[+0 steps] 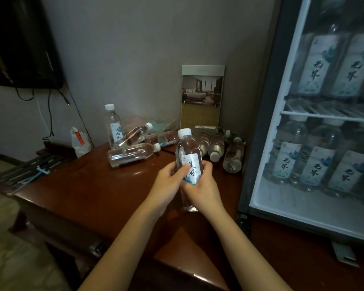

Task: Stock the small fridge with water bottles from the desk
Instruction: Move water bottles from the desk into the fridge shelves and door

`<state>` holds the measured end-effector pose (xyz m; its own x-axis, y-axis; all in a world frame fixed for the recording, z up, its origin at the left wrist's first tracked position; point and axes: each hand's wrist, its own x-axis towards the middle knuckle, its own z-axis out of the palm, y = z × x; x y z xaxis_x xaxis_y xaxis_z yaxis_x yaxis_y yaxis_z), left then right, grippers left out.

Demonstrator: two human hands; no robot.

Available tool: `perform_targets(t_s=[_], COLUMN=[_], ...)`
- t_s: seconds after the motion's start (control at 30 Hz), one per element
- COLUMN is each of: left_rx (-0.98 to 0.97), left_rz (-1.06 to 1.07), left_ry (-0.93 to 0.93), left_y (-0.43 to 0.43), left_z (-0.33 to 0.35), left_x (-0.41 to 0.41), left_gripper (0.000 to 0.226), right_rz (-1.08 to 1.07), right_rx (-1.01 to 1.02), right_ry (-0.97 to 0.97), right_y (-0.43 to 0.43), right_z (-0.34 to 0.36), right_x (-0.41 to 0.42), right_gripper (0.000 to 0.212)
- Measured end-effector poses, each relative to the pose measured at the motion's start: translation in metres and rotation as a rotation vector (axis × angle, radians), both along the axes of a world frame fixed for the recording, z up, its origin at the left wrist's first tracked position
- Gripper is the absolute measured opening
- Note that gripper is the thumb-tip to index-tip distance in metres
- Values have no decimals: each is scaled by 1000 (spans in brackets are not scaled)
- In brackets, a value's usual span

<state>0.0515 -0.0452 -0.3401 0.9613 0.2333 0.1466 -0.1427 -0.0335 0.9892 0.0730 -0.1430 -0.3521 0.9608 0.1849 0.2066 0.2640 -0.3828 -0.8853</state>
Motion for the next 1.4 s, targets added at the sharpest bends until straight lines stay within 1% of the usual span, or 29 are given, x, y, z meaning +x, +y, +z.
perform_targets(t_s=[0.2, 0.27, 0.33, 0.43, 0.53, 0.63, 0.77, 0.97, 1.07, 1.13, 1.23, 1.3, 1.4], left_rx=[25, 26, 38, 56, 66, 67, 35, -21, -63, -25, 37, 95, 151], left_rz=[-89, -144, -203, -302, -442, -582, -745, -941, -955, -951, -946, -865, -752], left_ry=[-21, -43, -67, -119, -198, -288, -411, -614, -730, -822, -870, -905, -943], left_y=[-16, -29, -45, -77, -117, -163, -226, -304, -336, -355, -384, -402, -426], left_z=[22, 32, 44, 64, 87, 114, 146, 187, 208, 223, 239, 247, 251], left_x=[-46, -61, -75, -97, -119, -142, -174, -219, -238, -248, -258, -262, -258], left_gripper=[22, 22, 21, 20, 21, 22, 23, 17, 18, 30, 39, 40, 39], right_rz=[6, 7, 33, 90, 92, 15, -128, -313, -404, -479, -601, -666, -726], right_rx=[6, 30, 68, 135, 204, 232, 206, 108, 70, 37, -4, -33, -34], right_ry=[-57, -92, -115, -124, -164, -239, -365, -564, -673, -735, -795, -814, -808], right_y=[-24, -40, -60, -98, -144, -194, -257, -322, -346, -362, -387, -403, -422], right_z=[17, 24, 36, 58, 80, 104, 140, 186, 208, 222, 236, 241, 242], right_x=[-47, -63, -82, -112, -143, -177, -228, -305, -334, -348, -359, -362, -360], right_gripper=[59, 57, 55, 61, 62, 66, 73, 68, 72, 74, 82, 86, 86])
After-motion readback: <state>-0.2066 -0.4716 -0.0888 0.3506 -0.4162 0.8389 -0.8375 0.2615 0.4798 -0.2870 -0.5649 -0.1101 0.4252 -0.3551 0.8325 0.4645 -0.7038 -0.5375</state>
